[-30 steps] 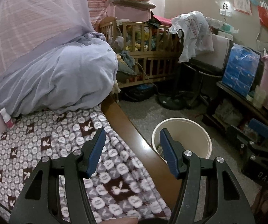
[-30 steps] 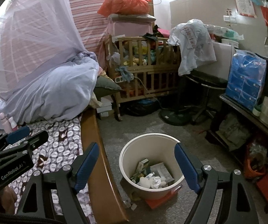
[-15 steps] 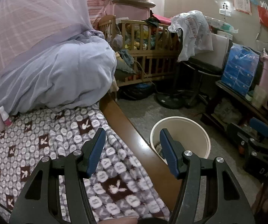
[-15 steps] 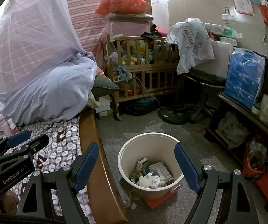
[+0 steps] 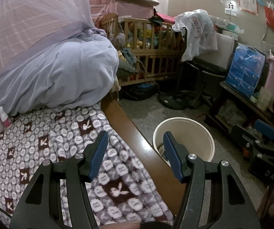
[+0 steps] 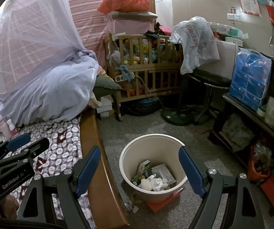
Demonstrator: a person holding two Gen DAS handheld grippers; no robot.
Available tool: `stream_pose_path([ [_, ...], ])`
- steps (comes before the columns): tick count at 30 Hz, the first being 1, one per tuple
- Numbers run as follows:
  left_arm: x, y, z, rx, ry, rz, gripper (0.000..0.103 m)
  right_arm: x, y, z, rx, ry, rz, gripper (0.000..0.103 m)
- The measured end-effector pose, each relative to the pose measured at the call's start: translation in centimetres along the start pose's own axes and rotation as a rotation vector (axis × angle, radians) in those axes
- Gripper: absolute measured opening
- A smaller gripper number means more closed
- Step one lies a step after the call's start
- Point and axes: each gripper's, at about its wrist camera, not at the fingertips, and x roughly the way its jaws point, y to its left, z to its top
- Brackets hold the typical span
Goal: Collect trash
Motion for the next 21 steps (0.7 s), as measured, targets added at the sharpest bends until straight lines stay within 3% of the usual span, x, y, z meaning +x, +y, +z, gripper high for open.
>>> stream_pose_path([
  [21, 0.26, 0.33, -0.69, 0.002, 0.016, -0.014, 0.059, 0.15, -0.11, 0.15, -0.004, 0.001, 0.002, 0.082],
])
